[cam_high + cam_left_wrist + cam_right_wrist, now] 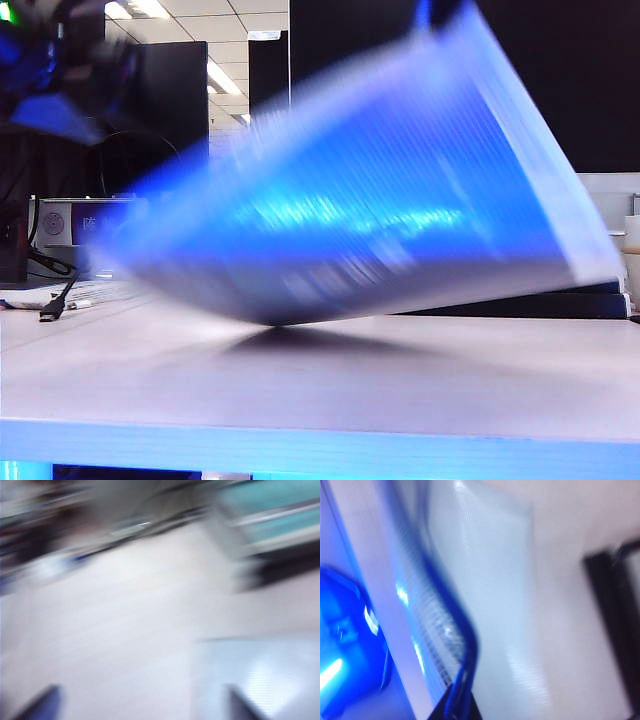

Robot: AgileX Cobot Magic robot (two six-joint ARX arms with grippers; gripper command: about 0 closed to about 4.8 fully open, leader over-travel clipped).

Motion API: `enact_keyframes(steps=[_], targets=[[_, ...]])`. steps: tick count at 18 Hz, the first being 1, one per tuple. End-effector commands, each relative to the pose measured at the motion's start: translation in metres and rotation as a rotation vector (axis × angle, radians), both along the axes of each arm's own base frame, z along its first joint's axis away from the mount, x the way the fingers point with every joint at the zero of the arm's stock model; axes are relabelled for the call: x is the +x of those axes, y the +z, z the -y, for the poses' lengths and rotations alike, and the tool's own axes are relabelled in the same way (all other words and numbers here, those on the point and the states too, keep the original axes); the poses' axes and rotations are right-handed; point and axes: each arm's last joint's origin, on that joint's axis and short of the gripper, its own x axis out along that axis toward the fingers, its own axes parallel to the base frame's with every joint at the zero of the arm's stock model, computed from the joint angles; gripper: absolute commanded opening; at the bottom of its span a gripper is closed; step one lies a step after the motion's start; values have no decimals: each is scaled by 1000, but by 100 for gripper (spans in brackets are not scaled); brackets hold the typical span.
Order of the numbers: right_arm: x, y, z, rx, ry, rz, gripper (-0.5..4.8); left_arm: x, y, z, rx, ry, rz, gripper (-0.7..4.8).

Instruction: Pick up the transparent plastic file bag with a blue zipper and open its zipper.

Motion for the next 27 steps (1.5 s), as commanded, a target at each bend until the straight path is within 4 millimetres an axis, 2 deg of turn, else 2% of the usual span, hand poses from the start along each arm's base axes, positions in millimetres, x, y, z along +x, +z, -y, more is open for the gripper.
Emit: enact_keyframes(steps=[1, 3, 5, 6, 7, 8, 9, 11, 12, 13, 16, 19, 21, 24, 27], targets=[[15, -33, 5, -73, -69, -57, -5, -10, 11, 1, -90, -134, -1, 413], [25, -55, 17, -170, -156, -78, -5, -15, 16, 0, -92, -130, 13, 413], [29, -67, 27, -233, -219, -84, 12, -17, 19, -1, -94, -133, 23, 413], [33, -69, 33, -236, -271, -83, 97, -19, 19, -1, -98, -143, 24, 413], [37, -69, 38, -204, -328, -84, 252, -19, 19, -1, -104, -156, 21, 413], [41, -67, 42, -153, -355, -96, 350, -19, 19, -1, -105, -153, 16, 412], [44, -63, 46, -21, -361, -144, 377, -21, 19, -2, -91, -120, 9, 393], [48, -54, 54, 127, -438, -131, 377, -28, 23, -7, -55, -50, 17, 393], [48, -48, 59, 181, -486, -98, 377, -34, 27, -10, -32, -29, 30, 355], [46, -38, 68, 255, -545, -65, 377, -43, 31, -13, -9, -20, 44, 276], [34, -21, 83, 333, -605, 3, 377, -62, 42, -30, -15, 45, 65, 262], [-2, 4, 101, 500, -652, 170, 368, -85, 53, -57, -50, 188, 102, 262], [-25, 12, 111, 546, -680, 278, 368, -99, 55, -68, -90, 260, 136, 262], [-52, 9, 123, 592, -716, 414, 368, -116, 50, -78, -94, 340, 187, 262], [-75, -9, 132, 685, -730, 558, 367, -133, 36, -82, -140, 392, 230, 262]])
